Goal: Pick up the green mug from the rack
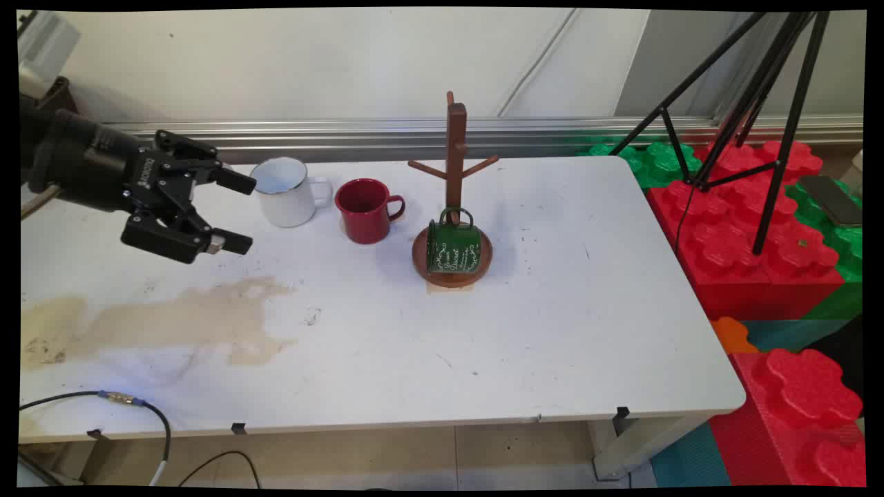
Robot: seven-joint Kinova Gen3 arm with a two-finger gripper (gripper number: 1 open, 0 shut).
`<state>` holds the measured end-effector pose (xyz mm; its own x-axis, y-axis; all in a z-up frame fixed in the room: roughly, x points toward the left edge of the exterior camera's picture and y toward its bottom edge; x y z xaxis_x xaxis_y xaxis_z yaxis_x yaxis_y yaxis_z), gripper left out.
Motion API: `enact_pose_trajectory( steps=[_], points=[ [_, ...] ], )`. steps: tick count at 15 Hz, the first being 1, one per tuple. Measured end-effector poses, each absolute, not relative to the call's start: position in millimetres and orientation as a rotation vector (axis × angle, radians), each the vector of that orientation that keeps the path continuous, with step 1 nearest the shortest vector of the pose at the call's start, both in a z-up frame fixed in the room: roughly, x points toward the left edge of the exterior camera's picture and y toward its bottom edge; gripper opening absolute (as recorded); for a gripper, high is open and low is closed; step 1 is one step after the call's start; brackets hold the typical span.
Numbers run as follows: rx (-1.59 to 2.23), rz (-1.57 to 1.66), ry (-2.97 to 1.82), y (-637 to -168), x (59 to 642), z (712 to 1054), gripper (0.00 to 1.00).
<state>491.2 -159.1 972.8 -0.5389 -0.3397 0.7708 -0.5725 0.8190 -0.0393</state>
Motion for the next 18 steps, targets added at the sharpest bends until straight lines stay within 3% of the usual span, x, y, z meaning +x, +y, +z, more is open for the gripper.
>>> enact_pose_trajectory(
  steps=[10, 18],
  points=[
    [0.775, 0.338, -2.214, -197.1, 447.6, 976.2, 1.0],
    [0.866, 0.316, -2.269, -227.0, 403.2, 951.7, 1.0]
  ],
)
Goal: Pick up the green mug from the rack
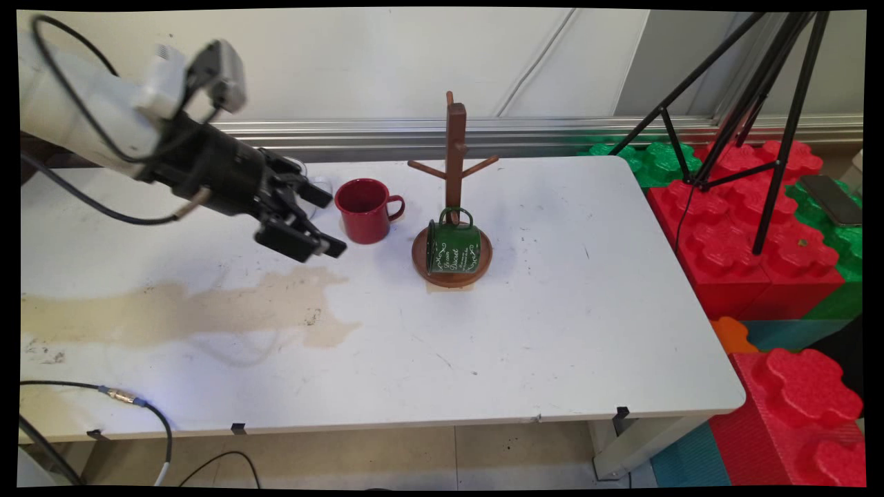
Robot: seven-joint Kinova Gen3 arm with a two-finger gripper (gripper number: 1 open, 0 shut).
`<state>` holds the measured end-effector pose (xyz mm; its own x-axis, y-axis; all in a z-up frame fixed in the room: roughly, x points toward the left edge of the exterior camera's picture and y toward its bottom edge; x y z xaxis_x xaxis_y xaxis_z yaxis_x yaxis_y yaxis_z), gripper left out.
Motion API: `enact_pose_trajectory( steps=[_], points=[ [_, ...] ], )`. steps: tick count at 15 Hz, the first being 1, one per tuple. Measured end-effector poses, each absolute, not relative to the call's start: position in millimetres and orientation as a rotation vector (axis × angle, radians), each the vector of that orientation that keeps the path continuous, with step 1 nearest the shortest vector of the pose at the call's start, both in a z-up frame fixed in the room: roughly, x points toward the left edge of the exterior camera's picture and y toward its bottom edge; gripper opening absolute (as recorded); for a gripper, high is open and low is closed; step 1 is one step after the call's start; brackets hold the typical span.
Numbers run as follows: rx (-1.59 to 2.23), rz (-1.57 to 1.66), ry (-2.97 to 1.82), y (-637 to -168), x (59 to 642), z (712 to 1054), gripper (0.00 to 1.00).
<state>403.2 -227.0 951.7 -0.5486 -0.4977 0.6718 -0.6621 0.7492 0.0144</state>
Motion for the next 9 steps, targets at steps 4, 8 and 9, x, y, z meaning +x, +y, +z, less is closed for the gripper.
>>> enact_pose_trajectory(
  steps=[4, 8, 9],
  points=[
    [0.924, 0.312, -2.274, -237.4, 381.3, 927.7, 1.0],
    [0.956, 0.328, -2.258, -242.2, 366.8, 907.5, 1.0],
    [0.961, 0.334, -2.252, -243.6, 363.5, 903.1, 1.0]
  ],
)
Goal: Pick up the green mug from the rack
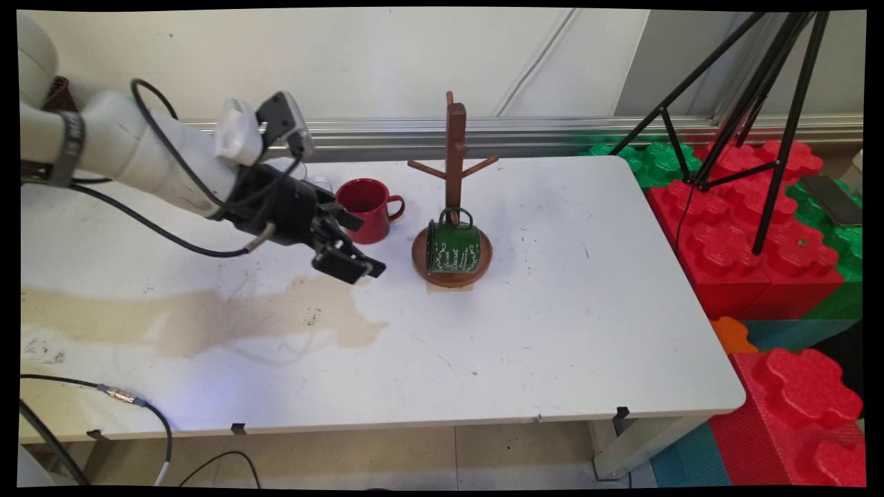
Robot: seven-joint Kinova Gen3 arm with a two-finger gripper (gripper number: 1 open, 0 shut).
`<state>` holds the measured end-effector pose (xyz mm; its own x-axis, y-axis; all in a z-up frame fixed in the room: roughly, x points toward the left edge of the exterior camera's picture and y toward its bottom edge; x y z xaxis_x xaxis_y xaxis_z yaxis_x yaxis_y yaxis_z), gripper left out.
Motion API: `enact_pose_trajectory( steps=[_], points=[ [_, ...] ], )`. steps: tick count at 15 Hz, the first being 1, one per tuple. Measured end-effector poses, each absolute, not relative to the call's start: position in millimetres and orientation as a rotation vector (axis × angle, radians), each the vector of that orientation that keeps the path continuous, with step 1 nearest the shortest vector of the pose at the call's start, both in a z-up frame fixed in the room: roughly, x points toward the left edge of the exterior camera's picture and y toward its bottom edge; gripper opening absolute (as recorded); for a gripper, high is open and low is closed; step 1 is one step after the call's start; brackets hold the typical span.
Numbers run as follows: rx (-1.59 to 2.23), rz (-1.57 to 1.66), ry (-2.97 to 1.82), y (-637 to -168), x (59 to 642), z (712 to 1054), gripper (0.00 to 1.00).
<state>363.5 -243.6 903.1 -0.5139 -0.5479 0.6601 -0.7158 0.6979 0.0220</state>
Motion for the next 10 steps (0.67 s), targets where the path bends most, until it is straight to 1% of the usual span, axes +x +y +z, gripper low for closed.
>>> enact_pose_trajectory(
  steps=[10],
  points=[
    [0.997, 0.364, -2.175, -268.7, 335.4, 854.6, 1.0]
  ],
)
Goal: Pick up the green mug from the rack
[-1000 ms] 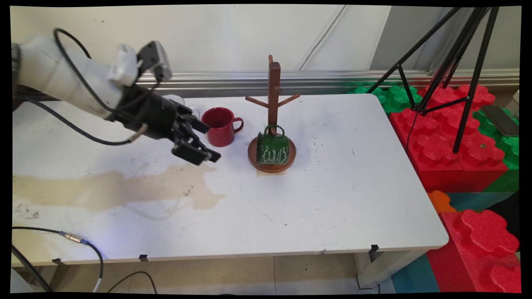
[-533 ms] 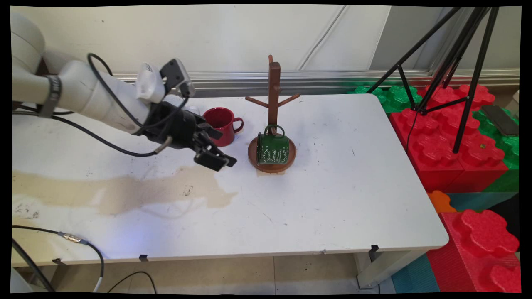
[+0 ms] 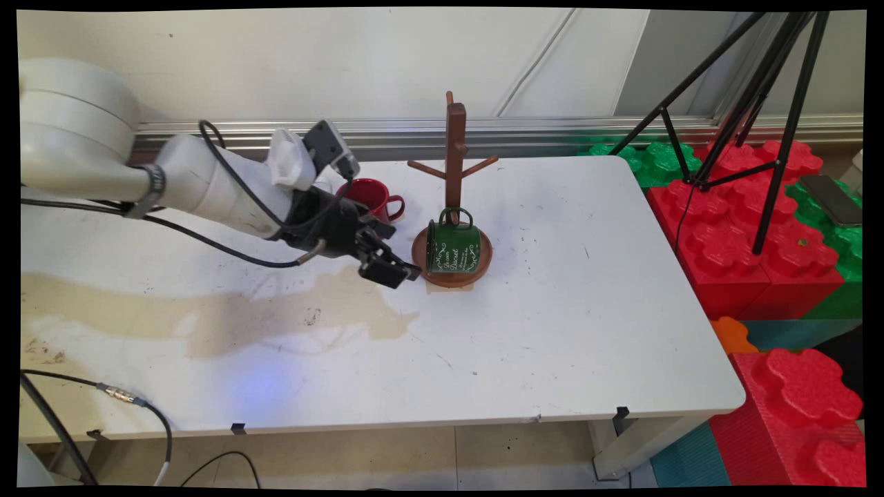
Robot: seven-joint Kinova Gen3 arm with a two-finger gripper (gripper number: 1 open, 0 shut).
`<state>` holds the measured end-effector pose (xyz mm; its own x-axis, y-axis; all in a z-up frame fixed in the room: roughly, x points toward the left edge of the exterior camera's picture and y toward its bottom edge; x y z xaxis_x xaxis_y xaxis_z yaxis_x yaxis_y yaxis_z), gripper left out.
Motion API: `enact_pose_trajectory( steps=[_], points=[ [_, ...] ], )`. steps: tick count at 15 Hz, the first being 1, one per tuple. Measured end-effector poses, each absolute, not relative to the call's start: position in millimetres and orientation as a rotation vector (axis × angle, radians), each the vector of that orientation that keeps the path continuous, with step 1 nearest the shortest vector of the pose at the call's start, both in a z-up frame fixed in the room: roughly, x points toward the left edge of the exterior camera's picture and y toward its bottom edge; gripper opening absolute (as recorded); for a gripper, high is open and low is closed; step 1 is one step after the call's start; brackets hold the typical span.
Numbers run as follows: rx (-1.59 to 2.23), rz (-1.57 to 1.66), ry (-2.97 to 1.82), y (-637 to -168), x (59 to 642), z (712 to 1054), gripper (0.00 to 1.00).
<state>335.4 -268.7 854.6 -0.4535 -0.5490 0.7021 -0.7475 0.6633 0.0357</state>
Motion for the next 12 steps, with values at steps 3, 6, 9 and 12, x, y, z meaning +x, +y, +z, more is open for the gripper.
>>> enact_pose_trajectory(
  steps=[3, 6, 9, 12],
  points=[
    [1.001, 0.366, -2.155, -277.7, 330.5, 840.3, 1.0],
    [1.011, 0.355, -2.13, -284.5, 324.9, 828.2, 1.0],
    [1.02, 0.339, -2.104, -289.8, 319.6, 818.1, 1.0],
    [1.032, 0.321, -2.071, -294.9, 313.1, 807.0, 1.0]
  ],
)
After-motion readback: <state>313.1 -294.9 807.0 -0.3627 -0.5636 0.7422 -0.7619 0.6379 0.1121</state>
